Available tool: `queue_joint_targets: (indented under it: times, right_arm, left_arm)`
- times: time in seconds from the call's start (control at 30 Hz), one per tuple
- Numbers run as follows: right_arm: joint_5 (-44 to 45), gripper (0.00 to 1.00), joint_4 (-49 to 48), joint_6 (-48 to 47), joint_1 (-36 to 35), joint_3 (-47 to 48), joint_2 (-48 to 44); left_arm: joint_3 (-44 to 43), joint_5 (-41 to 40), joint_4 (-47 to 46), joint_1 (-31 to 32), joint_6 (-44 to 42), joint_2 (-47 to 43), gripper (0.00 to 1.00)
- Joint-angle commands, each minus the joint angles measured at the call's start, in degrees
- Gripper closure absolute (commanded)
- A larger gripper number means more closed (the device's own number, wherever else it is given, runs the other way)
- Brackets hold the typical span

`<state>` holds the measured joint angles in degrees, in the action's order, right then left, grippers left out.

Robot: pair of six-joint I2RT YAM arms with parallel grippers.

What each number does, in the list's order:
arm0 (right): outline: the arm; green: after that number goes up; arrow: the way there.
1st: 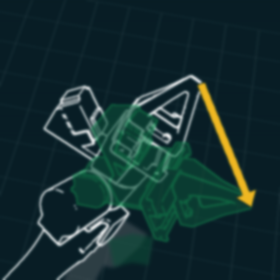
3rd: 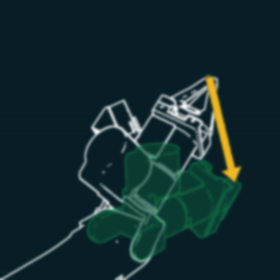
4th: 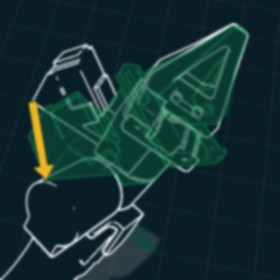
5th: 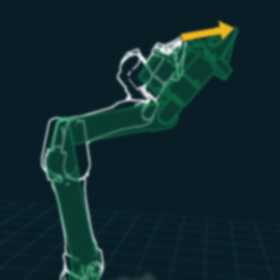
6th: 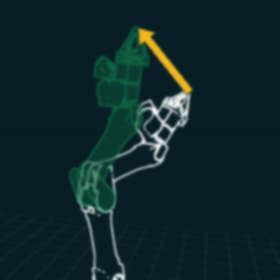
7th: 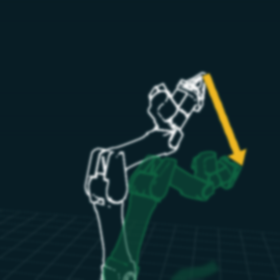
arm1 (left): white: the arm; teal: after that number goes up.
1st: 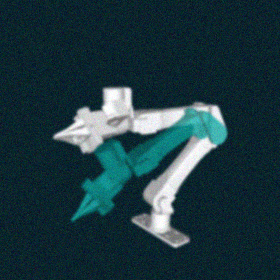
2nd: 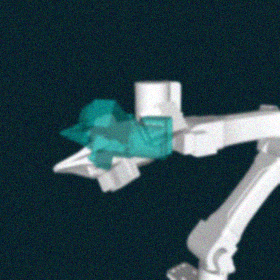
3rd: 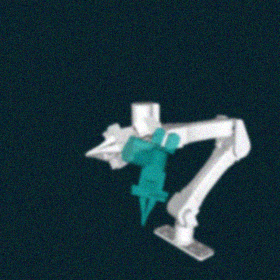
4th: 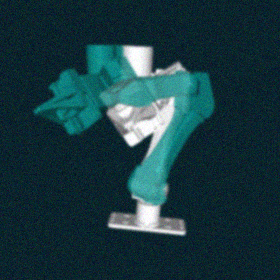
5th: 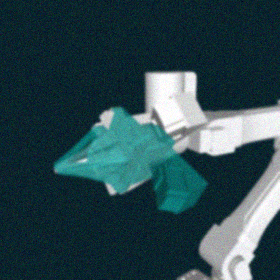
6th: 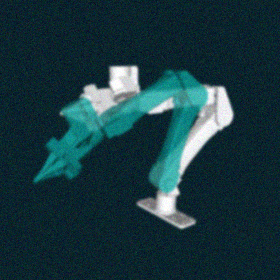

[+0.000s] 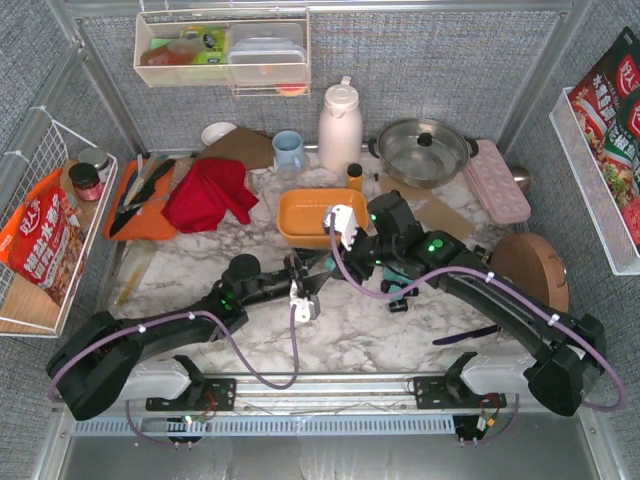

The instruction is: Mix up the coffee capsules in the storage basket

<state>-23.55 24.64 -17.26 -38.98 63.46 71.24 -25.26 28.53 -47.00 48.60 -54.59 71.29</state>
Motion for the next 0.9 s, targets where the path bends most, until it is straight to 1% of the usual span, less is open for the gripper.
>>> queue_joint_targets:
  times: [0.0,0.17,0.53,0.7,0.87]
  right_arm:
    - [-1.67,0.74,2.35,-0.16,-0.1,1.08,1.08]
    - [-1.68,0.74,3.4,-0.53,-0.21,1.92,2.2]
    - [-1.34,0.74,3.3,-0.28,-0.17,2.54,2.36]
    - [-1.32,0.74,3.53,-0.26,-0.18,2.61,2.67]
    - [-1.24,0.73,4.21,-0.53,-0.13,3.1,3.06]
  left_arm:
    - [-0.05,-0.45,-2.39,0.16,-1.66,-0.47,0.35]
    - [-0.27,0.04,-2.42,0.31,-1.89,-1.04,0.36]
    - [-1.2,1.12,0.94,0.76,-3.37,-1.45,0.45]
    - [-1.63,1.97,2.0,0.88,-4.13,-1.29,0.55]
    - [-1.9,1.99,3.13,1.09,-5.3,-1.27,0.57]
